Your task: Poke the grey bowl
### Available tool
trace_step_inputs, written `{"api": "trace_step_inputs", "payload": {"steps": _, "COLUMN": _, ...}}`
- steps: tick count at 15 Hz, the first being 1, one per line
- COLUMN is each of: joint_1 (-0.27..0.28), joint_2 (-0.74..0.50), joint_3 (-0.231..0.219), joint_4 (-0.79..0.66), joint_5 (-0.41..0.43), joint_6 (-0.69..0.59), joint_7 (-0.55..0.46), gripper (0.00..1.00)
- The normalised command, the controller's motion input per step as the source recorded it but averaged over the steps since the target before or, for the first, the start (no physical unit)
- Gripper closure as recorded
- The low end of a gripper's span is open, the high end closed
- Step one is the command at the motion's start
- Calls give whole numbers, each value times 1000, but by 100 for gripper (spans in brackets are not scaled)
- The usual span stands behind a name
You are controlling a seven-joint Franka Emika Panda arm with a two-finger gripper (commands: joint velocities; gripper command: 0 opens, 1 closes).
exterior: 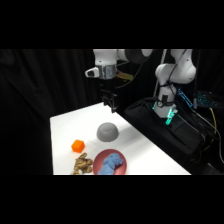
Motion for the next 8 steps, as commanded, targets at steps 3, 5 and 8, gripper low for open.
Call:
{"api": "trace_step_inputs", "payload": {"steps": 3, "joint_1": -36, "joint_2": -31, "joint_3": -6, "joint_4": 8, "joint_5": -31, "joint_6": 6, "joint_7": 40, "gripper": 0}}
{"api": "trace_step_inputs", "payload": {"steps": 5, "joint_1": -85, "joint_2": -104, "joint_3": -53, "joint_4": -22, "joint_5": -33, "joint_6": 48, "joint_7": 38, "gripper": 0}}
{"api": "trace_step_inputs", "payload": {"steps": 8, "joint_1": -110, "joint_2": -157, "joint_3": -81, "joint_4": -57, "joint_5": -17, "joint_6": 32, "joint_7": 10, "gripper": 0}}
